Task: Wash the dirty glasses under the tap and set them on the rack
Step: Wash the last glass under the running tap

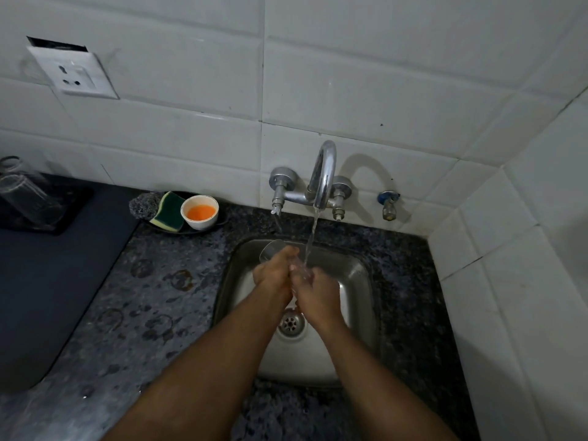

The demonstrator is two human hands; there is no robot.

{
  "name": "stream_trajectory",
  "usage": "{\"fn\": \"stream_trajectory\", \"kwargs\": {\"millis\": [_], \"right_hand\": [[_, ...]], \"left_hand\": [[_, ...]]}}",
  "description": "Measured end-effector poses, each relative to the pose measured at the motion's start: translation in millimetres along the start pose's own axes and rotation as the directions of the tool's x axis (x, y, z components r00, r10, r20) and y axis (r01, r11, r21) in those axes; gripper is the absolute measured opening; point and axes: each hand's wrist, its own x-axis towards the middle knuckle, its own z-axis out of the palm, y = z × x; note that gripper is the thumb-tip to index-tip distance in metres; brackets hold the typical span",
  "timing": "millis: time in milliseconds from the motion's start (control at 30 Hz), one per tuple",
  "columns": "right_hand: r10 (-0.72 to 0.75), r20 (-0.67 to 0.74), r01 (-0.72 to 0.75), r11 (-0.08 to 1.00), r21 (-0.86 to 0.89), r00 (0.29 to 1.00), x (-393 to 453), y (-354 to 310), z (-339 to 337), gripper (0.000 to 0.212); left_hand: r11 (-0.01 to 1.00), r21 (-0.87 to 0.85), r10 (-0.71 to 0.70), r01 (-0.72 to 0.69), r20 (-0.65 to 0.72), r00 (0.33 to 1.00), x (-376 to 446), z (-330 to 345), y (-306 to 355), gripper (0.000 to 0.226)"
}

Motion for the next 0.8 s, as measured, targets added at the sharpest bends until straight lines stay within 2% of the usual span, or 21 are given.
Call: {"fn": "stream_trajectory", "kwargs": {"millis": [33, 67, 100, 133, 167, 200, 233, 300, 367, 433, 467, 500, 533, 567, 600, 633, 700, 767, 800], "right_hand": [[-0.053, -0.020, 0.052, 0.996, -0.066, 0.998, -2, 2, 1, 0.037], [-0.036, -0.021, 0.036, 0.999, -0.040, 0.999, -4, 1, 0, 0.039], [0.065, -0.006, -0.064, 0.994, 0.092, 0.998, -4, -1, -1, 0.042], [0.208, 0.065, -0.218, 0.931, 0.294, 0.976, -4, -4, -2, 0.045], [0.320, 0.179, -0.367, 0.801, 0.474, 0.930, -7, -10, -4, 0.046], [0.367, 0.263, -0.451, 0.693, 0.562, 0.892, -8, -13, -8, 0.045], [0.371, 0.295, -0.474, 0.678, 0.562, 0.881, -8, -13, -10, 0.044], [0.319, 0.219, -0.385, 0.809, 0.444, 0.922, -4, -7, -10, 0.045], [0.140, 0.040, -0.145, 0.971, 0.188, 0.989, 0, 1, -7, 0.044], [-0.056, -0.036, 0.055, 0.998, -0.033, 0.998, -1, 6, -5, 0.041], [-0.068, -0.029, 0.066, 0.997, -0.035, 0.997, -2, 5, -4, 0.042], [0.005, -0.018, -0.004, 0.998, 0.062, 1.000, -2, 2, -6, 0.044], [0.143, 0.032, -0.147, 0.960, 0.237, 0.989, -1, -1, -6, 0.046], [0.281, 0.138, -0.313, 0.854, 0.415, 0.950, -3, -7, -7, 0.046], [0.357, 0.234, -0.426, 0.740, 0.521, 0.904, -5, -13, -9, 0.045], [0.377, 0.284, -0.472, 0.696, 0.541, 0.881, -4, -16, -11, 0.045], [0.344, 0.270, -0.435, 0.766, 0.472, 0.899, -1, -16, -12, 0.049], [0.251, 0.112, -0.272, 0.927, 0.260, 0.962, 3, -14, -9, 0.052], [0.159, 0.031, -0.162, 0.979, 0.123, 0.987, 4, -11, -8, 0.051]], "left_hand": [[1.000, -0.011, -0.005, 0.005, 0.012, 1.000, -2, 1, -1, 0.038], [1.000, -0.012, -0.022, 0.022, 0.020, 1.000, -2, 2, -1, 0.040], [0.999, -0.002, -0.041, 0.042, 0.035, 0.999, -4, 1, 0, 0.043], [0.998, 0.013, -0.060, 0.059, 0.043, 0.997, -4, 1, 2, 0.047], [0.997, 0.022, -0.069, 0.068, 0.046, 0.997, -4, -1, 3, 0.050], [0.997, 0.032, -0.072, 0.071, 0.050, 0.996, -3, -1, 4, 0.051], [0.997, 0.038, -0.075, 0.073, 0.055, 0.996, -4, 0, 4, 0.051], [0.998, 0.035, -0.060, 0.058, 0.060, 0.996, -7, 1, 4, 0.052], [0.999, 0.029, -0.035, 0.034, 0.039, 0.999, -9, 4, 5, 0.054], [0.999, 0.026, -0.039, 0.038, 0.043, 0.998, -9, 8, 4, 0.052], [0.999, 0.025, -0.043, 0.042, 0.045, 0.998, -6, 9, 4, 0.054], [0.998, 0.023, -0.054, 0.053, 0.052, 0.997, -6, 9, 5, 0.059], [0.998, 0.022, -0.066, 0.064, 0.066, 0.996, -5, 8, 6, 0.066], [0.997, 0.024, -0.081, 0.080, 0.078, 0.994, -4, 8, 6, 0.075], [0.996, 0.017, -0.088, 0.087, 0.084, 0.993, 6, 7, 4, 0.084], [0.996, 0.007, -0.087, 0.087, 0.080, 0.993, 16, 6, 1, 0.091], [0.997, -0.004, -0.073, 0.074, 0.087, 0.993, 6, 4, 4, 0.090], [1.000, 0.014, -0.019, 0.018, 0.080, 0.997, -8, 3, 9, 0.065], [0.999, 0.033, 0.000, -0.003, 0.071, 0.997, -11, 3, 9, 0.051]]}}
